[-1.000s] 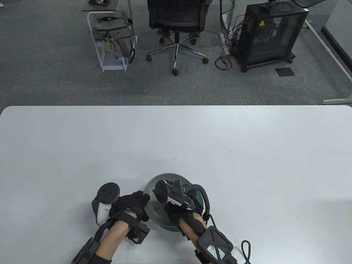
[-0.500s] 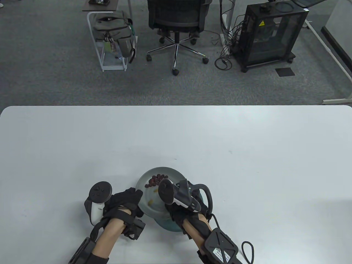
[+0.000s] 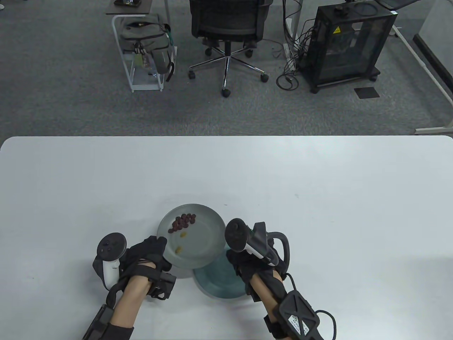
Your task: Pick raisins with hand pinch into plate
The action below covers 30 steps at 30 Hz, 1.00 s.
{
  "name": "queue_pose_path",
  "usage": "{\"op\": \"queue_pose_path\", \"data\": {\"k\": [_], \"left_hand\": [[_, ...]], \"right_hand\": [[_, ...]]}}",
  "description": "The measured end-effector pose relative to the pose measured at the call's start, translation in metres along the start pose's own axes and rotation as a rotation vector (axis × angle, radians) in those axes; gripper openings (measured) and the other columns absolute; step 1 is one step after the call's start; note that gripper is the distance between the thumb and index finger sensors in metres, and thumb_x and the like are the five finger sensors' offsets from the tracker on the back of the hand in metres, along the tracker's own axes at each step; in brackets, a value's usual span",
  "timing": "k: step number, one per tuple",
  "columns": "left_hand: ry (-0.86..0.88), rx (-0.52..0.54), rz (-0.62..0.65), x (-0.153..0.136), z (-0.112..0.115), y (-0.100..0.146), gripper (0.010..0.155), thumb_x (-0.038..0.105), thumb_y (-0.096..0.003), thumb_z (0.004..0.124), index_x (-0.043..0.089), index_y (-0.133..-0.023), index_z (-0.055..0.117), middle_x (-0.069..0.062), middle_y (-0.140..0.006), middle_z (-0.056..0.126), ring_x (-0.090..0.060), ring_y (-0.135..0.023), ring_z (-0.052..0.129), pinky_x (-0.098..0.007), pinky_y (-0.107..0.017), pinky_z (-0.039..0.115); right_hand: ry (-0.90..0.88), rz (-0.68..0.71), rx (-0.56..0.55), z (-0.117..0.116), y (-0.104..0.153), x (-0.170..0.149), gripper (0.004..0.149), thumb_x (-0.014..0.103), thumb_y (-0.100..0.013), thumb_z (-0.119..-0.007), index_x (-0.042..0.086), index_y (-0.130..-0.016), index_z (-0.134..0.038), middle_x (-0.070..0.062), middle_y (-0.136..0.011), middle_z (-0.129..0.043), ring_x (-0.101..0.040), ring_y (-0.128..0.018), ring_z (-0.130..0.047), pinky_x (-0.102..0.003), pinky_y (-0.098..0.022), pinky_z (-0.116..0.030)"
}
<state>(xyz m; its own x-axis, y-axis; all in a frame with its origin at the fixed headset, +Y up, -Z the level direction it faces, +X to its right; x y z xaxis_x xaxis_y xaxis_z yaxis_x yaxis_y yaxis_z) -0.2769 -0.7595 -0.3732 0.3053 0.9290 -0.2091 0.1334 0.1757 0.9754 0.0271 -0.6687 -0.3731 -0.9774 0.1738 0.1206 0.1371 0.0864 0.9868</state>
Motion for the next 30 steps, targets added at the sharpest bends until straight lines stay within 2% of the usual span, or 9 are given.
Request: {"op": "queue_pose_path", "data": {"k": [15,30], "left_hand": [[0.031,0.060,0.023,0.005,-0.016,0.001,0.051,0.032,-0.0490,0.078,-0.010,-0.079,0.078,-0.016,-0.052,0.113,-0.022,-0.012,0.108,-0.039,-0.013,0.086],[0.027,0.051,0.024,0.005,-0.015,0.001,0.052,0.032,-0.0490,0.078,-0.010,-0.079,0.078,-0.016,-0.052,0.113,-0.023,-0.012,0.108,-0.039,-0.013,0.086]], "right_hand": [[0.164,0.003,0.165,-0.051,-0.011,0.016,0.048,0.041,-0.039,-0.098,0.012,-0.077,-0.091,-0.008,-0.061,-0.099,-0.030,-0.050,-0.091,-0.048,-0.043,-0.081],[0.265,0.019,0.203,-0.067,-0.009,0.034,0.046,0.039,-0.038,-0.100,0.012,-0.075,-0.094,-0.009,-0.059,-0.101,-0.030,-0.048,-0.093,-0.048,-0.042,-0.081]]}}
Point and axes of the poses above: the tracker on the back of each hand, its own x axis roughly to the thumb side, its own y axis roughly from the fingertips to the wrist, z = x × y, the point moved 4 cm from there along -y, roughly from the wrist to the fingertips
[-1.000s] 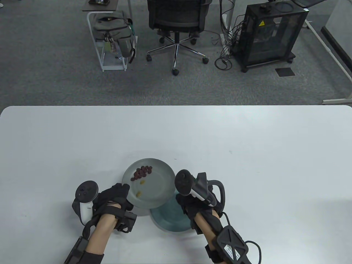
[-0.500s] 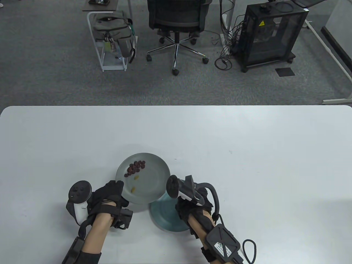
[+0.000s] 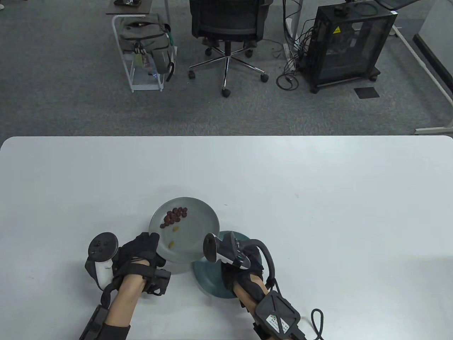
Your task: Pick raisins with hand pinch into plate
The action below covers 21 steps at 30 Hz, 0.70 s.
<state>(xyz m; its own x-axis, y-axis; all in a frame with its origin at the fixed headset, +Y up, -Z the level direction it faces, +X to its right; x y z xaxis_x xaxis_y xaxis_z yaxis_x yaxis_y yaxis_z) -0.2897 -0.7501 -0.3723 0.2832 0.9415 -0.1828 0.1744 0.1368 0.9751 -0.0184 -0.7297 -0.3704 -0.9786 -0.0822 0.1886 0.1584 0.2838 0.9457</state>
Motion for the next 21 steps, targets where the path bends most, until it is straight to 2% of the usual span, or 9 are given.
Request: {"op": "queue_pose_path", "data": {"k": [10,17,21], "left_hand": [[-0.007,-0.008,-0.001,0.000,0.002,0.000,0.052,0.032,-0.0490,0.078,-0.010,-0.079,0.078,-0.016,-0.052,0.113,-0.023,-0.012,0.108,-0.039,-0.013,0.086],[-0.007,-0.005,-0.002,0.000,0.001,0.000,0.052,0.032,-0.0490,0.078,-0.010,-0.079,0.078,-0.016,-0.052,0.113,-0.023,-0.012,0.108,-0.039,-0.013,0.086],[-0.012,-0.007,-0.004,0.000,0.002,0.000,0.052,0.032,-0.0490,0.078,-0.010,-0.079,0.078,-0.016,-0.052,0.113,-0.023,-0.012,0.108,-0.039,-0.013,0.086]], "right_hand": [[0.036,-0.026,-0.009,0.002,0.002,-0.002,0.048,0.044,-0.038,-0.099,0.013,-0.074,-0.094,-0.008,-0.058,-0.101,-0.029,-0.048,-0.093,-0.047,-0.042,-0.082],[-0.075,-0.039,-0.113,0.031,0.016,-0.016,0.049,0.045,-0.039,-0.096,0.012,-0.076,-0.094,-0.008,-0.060,-0.101,-0.029,-0.049,-0.093,-0.047,-0.042,-0.081],[-0.145,-0.012,-0.107,0.037,0.021,-0.020,0.049,0.045,-0.040,-0.095,0.012,-0.076,-0.094,-0.009,-0.060,-0.101,-0.030,-0.049,-0.092,-0.047,-0.042,-0.081]]}}
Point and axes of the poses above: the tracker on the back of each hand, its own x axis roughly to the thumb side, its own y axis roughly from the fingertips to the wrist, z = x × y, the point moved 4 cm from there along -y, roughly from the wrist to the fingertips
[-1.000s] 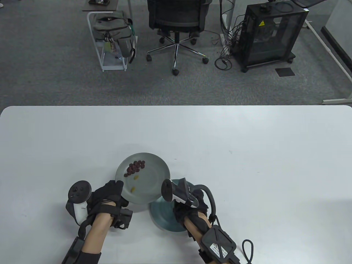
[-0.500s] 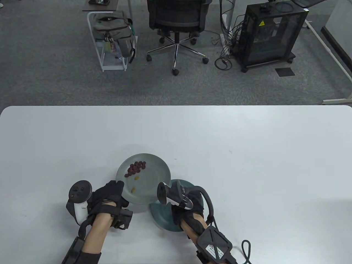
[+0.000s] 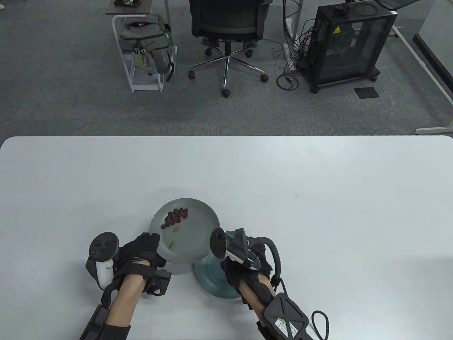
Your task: Pick raisins with hand pinch into plate
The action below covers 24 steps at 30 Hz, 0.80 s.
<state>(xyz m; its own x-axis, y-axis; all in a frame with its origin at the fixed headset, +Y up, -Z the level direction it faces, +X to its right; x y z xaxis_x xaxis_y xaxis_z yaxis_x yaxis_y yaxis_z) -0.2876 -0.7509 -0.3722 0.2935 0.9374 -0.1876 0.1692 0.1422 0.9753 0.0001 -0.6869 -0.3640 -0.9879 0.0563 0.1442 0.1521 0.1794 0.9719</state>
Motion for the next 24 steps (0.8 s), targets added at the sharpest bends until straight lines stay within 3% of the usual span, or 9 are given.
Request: {"op": "queue_pose_path", "data": {"k": [14,24], "left_hand": [[-0.047,-0.061,-0.002,-0.001,0.018,0.001,0.052,0.032,-0.0490,0.078,-0.010,-0.079,0.077,-0.016,-0.052,0.112,-0.023,-0.013,0.108,-0.040,-0.014,0.086],[-0.052,-0.144,-0.002,-0.002,0.037,0.004,0.051,0.032,-0.0491,0.078,-0.010,-0.079,0.077,-0.016,-0.053,0.112,-0.022,-0.013,0.108,-0.039,-0.014,0.086]], "right_hand": [[-0.073,0.057,-0.050,0.016,0.011,0.008,0.048,0.046,-0.041,-0.095,0.013,-0.075,-0.094,-0.008,-0.059,-0.101,-0.029,-0.048,-0.093,-0.047,-0.042,-0.081],[-0.067,0.063,-0.049,0.013,0.010,0.011,0.050,0.045,-0.041,-0.095,0.013,-0.079,-0.092,-0.009,-0.063,-0.099,-0.030,-0.051,-0.091,-0.047,-0.043,-0.080]]}}
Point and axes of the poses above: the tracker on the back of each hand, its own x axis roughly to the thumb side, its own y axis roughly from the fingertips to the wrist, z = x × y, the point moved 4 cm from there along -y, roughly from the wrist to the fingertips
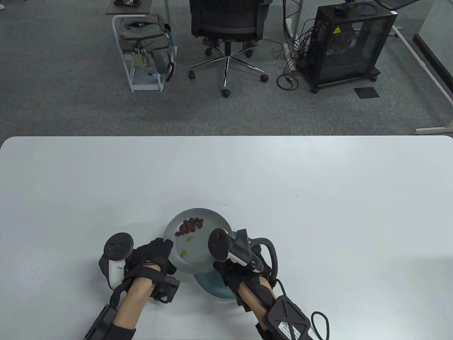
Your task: Pick raisins with hand pinch into plate
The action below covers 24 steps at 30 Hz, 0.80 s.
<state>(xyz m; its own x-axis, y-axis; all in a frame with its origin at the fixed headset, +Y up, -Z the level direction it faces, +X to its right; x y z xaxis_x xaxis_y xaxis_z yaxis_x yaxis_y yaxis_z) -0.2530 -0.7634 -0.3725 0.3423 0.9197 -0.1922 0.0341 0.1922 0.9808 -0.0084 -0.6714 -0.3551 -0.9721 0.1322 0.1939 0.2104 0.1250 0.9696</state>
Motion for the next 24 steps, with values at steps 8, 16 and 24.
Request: {"op": "queue_pose_path", "data": {"k": [8,16,24], "left_hand": [[-0.015,-0.067,0.013,0.004,0.016,0.003,0.051,0.032,-0.0492,0.078,-0.010,-0.079,0.077,-0.016,-0.052,0.112,-0.022,-0.013,0.108,-0.039,-0.014,0.086],[-0.045,-0.096,0.025,0.006,0.026,0.005,0.051,0.032,-0.0491,0.078,-0.010,-0.079,0.077,-0.016,-0.052,0.112,-0.022,-0.013,0.108,-0.039,-0.014,0.086],[-0.055,-0.123,0.031,0.008,0.035,0.007,0.051,0.032,-0.0490,0.078,-0.010,-0.079,0.078,-0.016,-0.052,0.112,-0.022,-0.013,0.108,-0.039,-0.014,0.086]], "right_hand": [[0.019,0.013,0.011,-0.006,-0.002,0.006,0.050,0.044,-0.041,-0.095,0.014,-0.081,-0.090,-0.009,-0.065,-0.098,-0.030,-0.052,-0.090,-0.048,-0.045,-0.080],[0.034,0.036,0.027,-0.012,-0.002,0.014,0.052,0.045,-0.041,-0.095,0.016,-0.083,-0.088,-0.009,-0.066,-0.097,-0.031,-0.054,-0.089,-0.048,-0.045,-0.079],[0.062,0.103,0.006,-0.016,0.000,0.032,0.053,0.042,-0.040,-0.097,0.023,-0.087,-0.084,-0.008,-0.069,-0.095,-0.030,-0.056,-0.088,-0.048,-0.047,-0.078]]}}
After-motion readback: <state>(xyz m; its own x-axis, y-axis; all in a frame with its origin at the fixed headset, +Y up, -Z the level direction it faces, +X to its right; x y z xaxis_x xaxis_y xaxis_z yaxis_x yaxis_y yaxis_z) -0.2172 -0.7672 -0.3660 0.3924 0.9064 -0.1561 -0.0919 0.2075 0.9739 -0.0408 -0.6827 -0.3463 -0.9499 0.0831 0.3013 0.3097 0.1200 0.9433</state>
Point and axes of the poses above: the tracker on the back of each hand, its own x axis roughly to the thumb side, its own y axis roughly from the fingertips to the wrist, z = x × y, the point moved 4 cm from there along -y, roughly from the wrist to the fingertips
